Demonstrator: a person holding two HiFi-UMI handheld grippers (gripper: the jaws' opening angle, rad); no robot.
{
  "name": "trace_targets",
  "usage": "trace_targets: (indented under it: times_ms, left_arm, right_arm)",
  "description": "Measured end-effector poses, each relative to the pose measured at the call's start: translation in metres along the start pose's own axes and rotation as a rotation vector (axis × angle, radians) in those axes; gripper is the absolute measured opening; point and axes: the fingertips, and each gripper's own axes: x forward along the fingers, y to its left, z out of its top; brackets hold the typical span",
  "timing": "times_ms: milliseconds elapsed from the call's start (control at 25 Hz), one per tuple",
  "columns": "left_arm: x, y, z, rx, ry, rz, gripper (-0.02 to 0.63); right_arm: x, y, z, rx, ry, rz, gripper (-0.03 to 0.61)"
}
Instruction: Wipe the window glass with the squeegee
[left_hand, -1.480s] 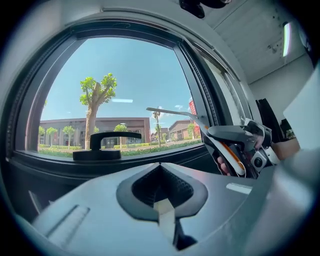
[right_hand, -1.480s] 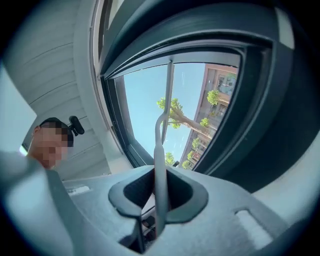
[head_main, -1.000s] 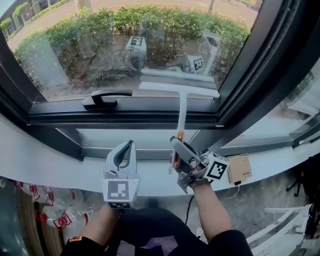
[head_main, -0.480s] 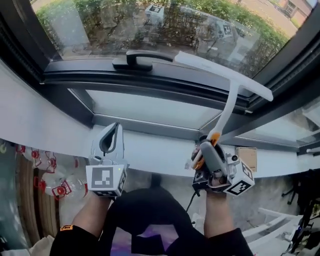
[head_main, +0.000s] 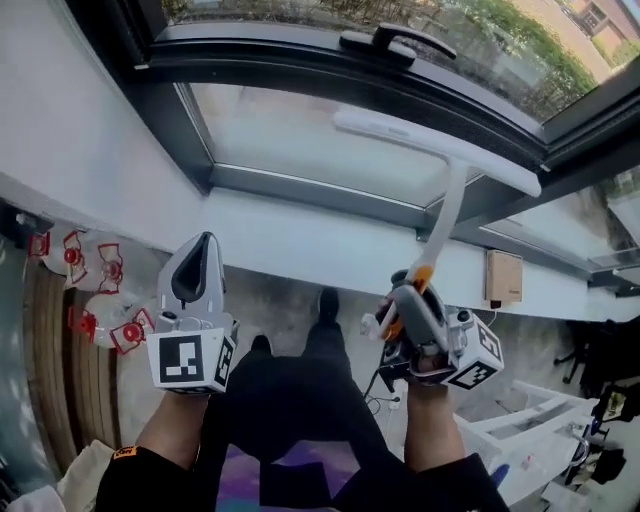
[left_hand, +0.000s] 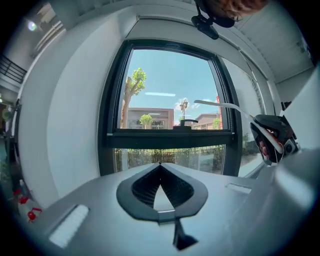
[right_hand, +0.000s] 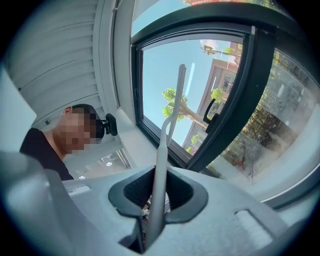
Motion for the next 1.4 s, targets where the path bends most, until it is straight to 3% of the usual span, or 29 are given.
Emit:
trace_targets:
  times_ms: [280,680,1040,1240,1400]
  left_arm:
    - [-0.079,0.02,-0.057,-0.04,0.097,-0.091,0.018]
    - [-0.139,-0.013,-0.097,-0.073,0.131,-0.158,0.018]
    - [-0.236,-0.082,-0.087,-0.029,0.062,-0.09,0.018]
    - [-0.306,-0.121,-0.102,-0.059,0.092,-0.011,0.018]
    - [-0.341,-0.137,-0.1,-0.026,0.087,-0.002,0.018]
  right_arm:
    - [-0.011,0.053,-0.094,0.063,0.019,-0.119,0.044]
    - [-0.05,0.098,-0.133,0.049,0.088,-0.174,0.044]
    - [-0.139,0.153,-0.16,0.098,0.123,-0.101,0.044]
    - [-0.194,0.185,-0.188,0.174,0.167,-0.078,0.044]
    - [-0.222,0.202,-0.205,0.193,0.174,-0.082,0.044]
